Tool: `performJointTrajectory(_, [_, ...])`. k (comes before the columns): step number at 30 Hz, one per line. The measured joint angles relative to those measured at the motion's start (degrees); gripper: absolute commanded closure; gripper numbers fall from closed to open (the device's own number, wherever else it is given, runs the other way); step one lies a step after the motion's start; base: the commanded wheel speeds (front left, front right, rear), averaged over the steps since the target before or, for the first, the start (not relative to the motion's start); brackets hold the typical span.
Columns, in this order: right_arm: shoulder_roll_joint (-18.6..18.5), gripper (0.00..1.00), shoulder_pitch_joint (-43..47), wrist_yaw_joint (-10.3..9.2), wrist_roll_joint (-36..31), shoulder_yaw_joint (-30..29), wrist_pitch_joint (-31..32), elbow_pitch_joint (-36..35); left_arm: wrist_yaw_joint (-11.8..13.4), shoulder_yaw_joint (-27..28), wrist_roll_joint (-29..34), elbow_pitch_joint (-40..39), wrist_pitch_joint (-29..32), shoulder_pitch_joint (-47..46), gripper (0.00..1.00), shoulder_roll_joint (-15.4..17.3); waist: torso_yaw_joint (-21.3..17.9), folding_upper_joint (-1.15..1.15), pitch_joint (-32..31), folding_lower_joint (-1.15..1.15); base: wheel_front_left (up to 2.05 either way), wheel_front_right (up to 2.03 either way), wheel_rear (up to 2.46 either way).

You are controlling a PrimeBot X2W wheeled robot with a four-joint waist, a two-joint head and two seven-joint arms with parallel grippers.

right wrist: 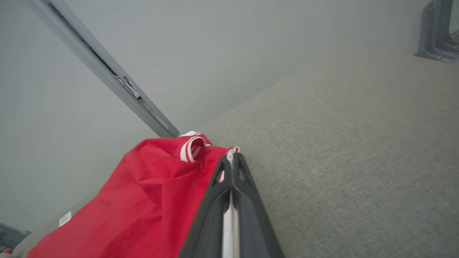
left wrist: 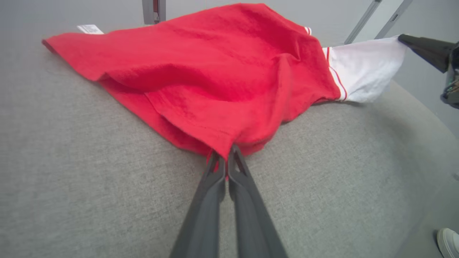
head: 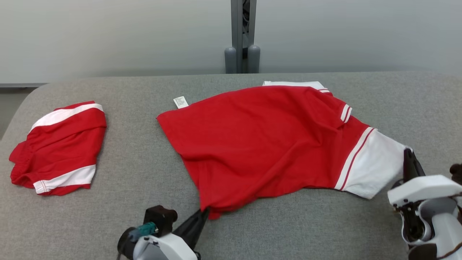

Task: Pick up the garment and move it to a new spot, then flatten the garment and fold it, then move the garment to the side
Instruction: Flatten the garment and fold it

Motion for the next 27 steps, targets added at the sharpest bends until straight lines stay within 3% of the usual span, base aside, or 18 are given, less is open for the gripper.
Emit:
performJointTrajectory(7, [-0.5, 1.00, -2.4, 0.00, 4.2, 3.2, 2.6, -6.4, -0.1, 3.1, -2.7, -6.5, -0.6, -1.0, 1.00, 2.0, -0.2, 0.00, -2.3, 0.00, 0.00, 0.00, 0.00])
performJointTrajectory(12, [-0.8, 1.00, -6.8, -0.05, 9.4, 2.6, 5.3, -10.3, 0.9, 6.9, -5.3, -11.5, 0.3, -4.0, 1.00, 2.9, -0.7, 0.00, -4.6, 0.00, 0.00, 0.00, 0.00])
performJointTrajectory(18, [-1.2, 1.00, -14.0, -0.05, 13.8, 5.8, 8.0, -17.9, 2.5, 11.0, -7.3, -16.4, 3.3, -9.9, 1.00, 5.1, -1.5, 0.00, -6.1, 0.00, 0.00, 0.00, 0.00])
performJointTrajectory(27, [-1.5, 1.00, -20.7, -0.05, 8.9, 6.6, 8.4, -19.7, 6.2, 14.8, -7.4, -17.6, 7.7, -19.3, 1.00, 7.5, -2.8, 0.00, -7.4, 0.00, 0.00, 0.00, 0.00])
